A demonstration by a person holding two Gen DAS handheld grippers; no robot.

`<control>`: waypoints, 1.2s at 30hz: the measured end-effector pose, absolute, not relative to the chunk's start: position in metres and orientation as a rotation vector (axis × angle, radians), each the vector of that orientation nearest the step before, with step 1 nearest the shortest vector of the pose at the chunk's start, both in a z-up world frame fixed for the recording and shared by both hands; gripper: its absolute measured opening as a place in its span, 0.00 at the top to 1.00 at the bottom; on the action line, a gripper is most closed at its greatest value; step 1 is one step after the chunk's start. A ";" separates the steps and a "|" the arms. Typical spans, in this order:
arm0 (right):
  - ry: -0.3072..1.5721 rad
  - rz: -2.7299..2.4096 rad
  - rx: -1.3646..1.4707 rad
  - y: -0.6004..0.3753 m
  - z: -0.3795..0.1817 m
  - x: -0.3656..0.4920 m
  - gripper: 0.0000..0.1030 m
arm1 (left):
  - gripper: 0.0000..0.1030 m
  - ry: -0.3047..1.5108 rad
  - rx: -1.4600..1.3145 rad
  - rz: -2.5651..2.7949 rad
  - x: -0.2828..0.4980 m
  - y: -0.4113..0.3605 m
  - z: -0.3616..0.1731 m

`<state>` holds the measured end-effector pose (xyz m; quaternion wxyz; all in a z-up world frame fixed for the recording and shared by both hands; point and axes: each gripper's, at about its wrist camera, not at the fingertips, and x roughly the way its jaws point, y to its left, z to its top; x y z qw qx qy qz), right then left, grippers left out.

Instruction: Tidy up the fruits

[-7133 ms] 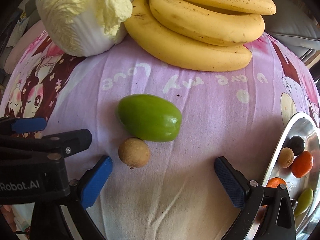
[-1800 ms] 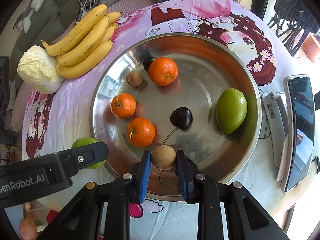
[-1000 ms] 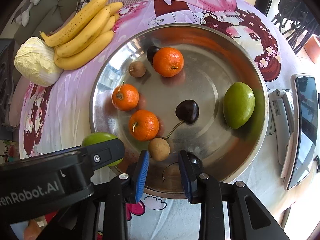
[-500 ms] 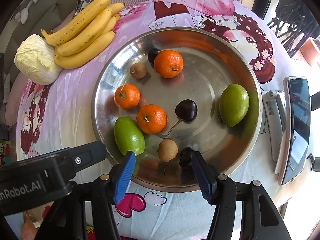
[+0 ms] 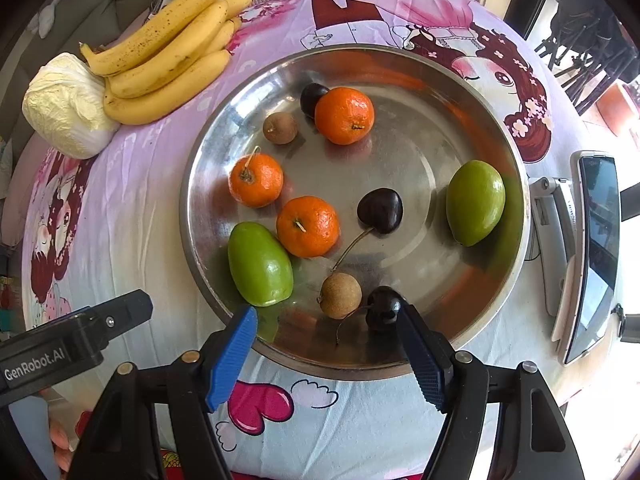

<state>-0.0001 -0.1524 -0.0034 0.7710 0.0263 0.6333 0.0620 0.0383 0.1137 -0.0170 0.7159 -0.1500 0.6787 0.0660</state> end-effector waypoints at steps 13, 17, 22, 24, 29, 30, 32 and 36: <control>1.380 0.171 0.088 -0.135 -0.011 0.000 0.18 | 0.08 1.474 -0.346 0.197 0.000 0.181 -0.027; 1.343 0.169 0.056 -0.128 -0.009 -0.004 0.17 | 0.08 1.466 -0.345 0.210 -0.013 0.184 -0.032; 1.329 0.160 0.037 -0.120 -0.011 -0.007 0.00 | 0.08 1.462 -0.366 0.214 -0.020 0.189 -0.042; 1.321 0.157 0.030 -0.117 -0.012 -0.008 0.00 | 0.08 1.457 -0.371 0.219 -0.025 0.187 -0.046; 1.322 0.145 0.020 -0.117 -0.015 -0.010 0.00 | 0.08 1.435 -0.367 0.217 -0.031 0.194 -0.044; 1.317 0.142 0.017 -0.116 -0.015 -0.012 0.00 | 0.08 1.433 -0.365 0.217 -0.033 0.194 -0.041; 1.310 0.140 0.010 -0.115 -0.014 -0.014 0.00 | 0.08 1.427 -0.364 0.211 -0.038 0.198 -0.041; 1.298 0.140 -0.005 -0.113 -0.012 -0.022 0.00 | 0.08 1.399 -0.335 0.223 -0.044 0.193 -0.038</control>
